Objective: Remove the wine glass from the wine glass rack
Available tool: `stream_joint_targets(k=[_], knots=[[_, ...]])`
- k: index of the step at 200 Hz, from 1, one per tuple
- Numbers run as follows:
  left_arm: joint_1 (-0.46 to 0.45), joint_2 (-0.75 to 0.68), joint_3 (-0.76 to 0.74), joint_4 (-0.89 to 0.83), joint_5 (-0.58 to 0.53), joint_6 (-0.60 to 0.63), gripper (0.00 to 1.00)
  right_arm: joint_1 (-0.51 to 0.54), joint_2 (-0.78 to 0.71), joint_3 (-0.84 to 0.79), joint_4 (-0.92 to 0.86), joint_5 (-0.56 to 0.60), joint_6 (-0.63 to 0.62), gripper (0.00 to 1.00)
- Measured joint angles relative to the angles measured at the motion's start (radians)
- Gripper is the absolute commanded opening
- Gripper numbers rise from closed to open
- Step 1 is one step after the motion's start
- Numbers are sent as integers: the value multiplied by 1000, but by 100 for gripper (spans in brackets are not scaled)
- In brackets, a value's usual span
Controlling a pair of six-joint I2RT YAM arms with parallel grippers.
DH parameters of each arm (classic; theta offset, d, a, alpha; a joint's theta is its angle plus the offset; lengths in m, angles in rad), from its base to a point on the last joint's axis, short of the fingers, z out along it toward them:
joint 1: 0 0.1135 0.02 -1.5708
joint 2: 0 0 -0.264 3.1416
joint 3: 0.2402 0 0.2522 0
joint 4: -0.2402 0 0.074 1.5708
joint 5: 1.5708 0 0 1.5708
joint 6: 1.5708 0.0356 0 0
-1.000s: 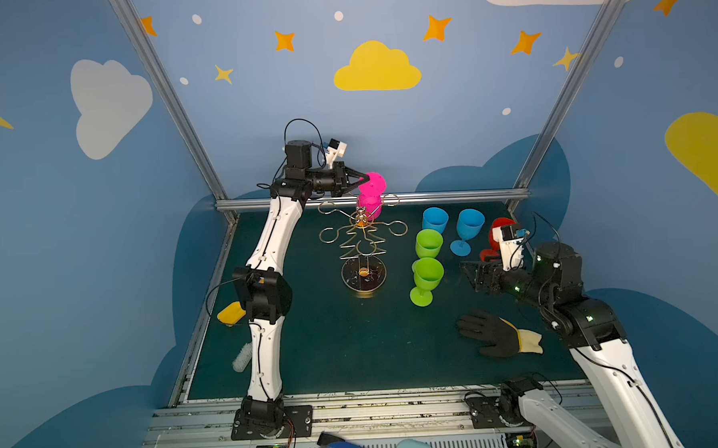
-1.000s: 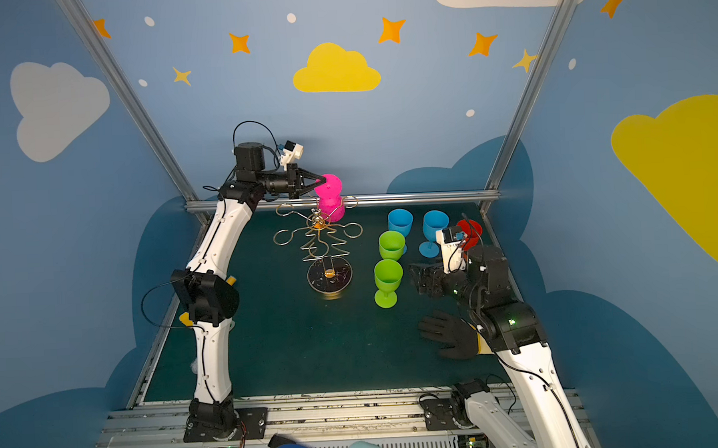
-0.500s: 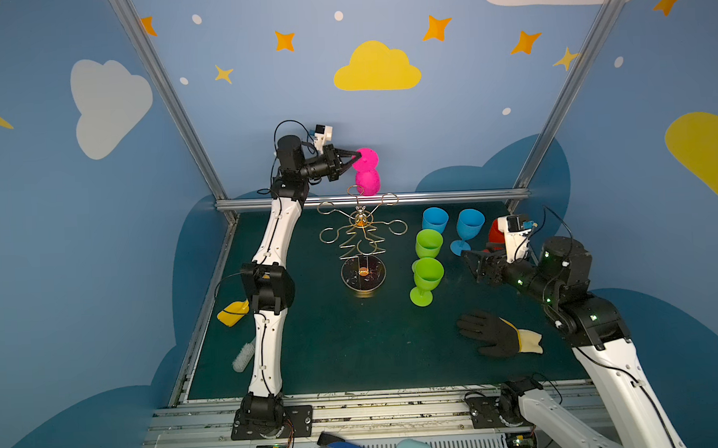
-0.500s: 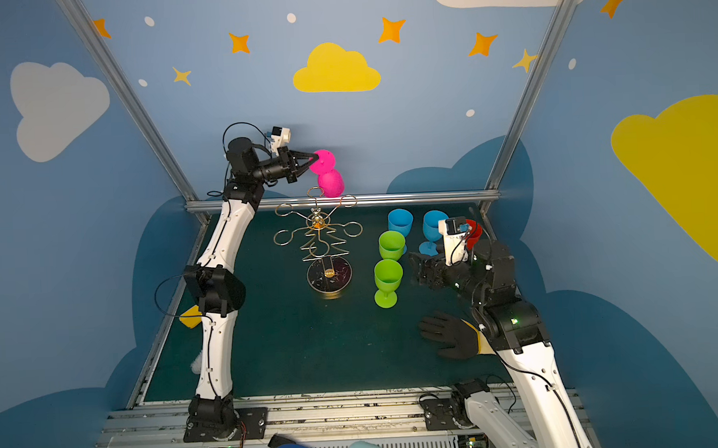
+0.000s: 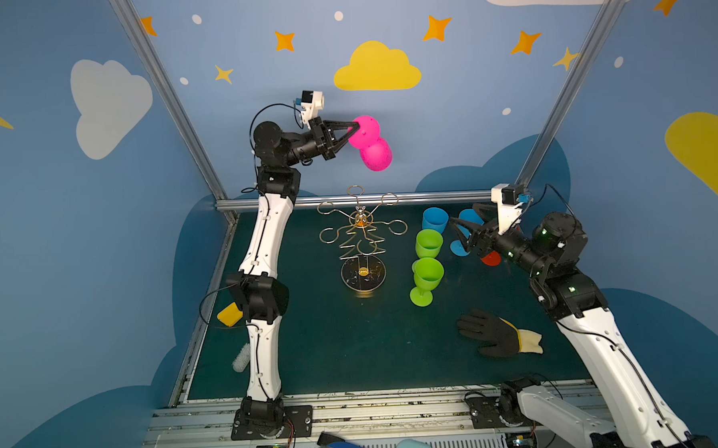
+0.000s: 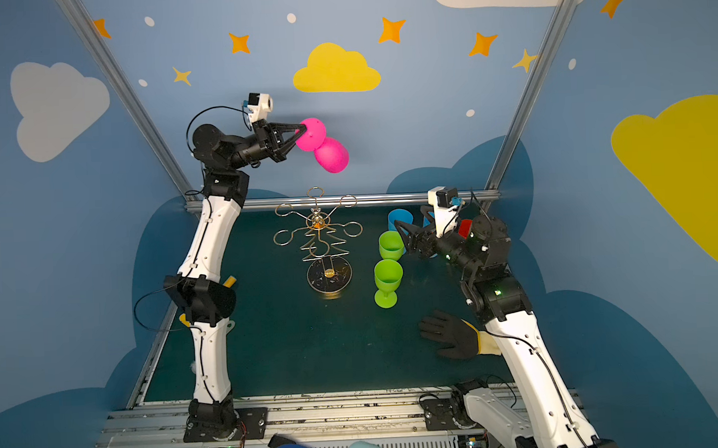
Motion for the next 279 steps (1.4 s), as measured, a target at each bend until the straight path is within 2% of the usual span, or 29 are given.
stream_joint_targets(k=[25,54,92,119,180,223,279], knots=[[-21,-98,-106,118,14,-67,3,15,60,49,76,-50,-27,82],[-47,-199,-266,175,27,-83,3,63,121,119,124,-81,-89,84],[-61,-357,-527,148,27,0,3,149,154,165,169,-92,-233,88],[-67,-454,-645,133,18,56,3,184,193,196,184,-109,-325,89],[-109,-576,-784,138,-12,95,3,219,321,278,187,-133,-449,91],[-119,-603,-878,157,-40,94,3,250,369,320,183,-153,-480,91],[-124,-629,-902,172,-59,91,3,289,414,337,179,-164,-484,91]])
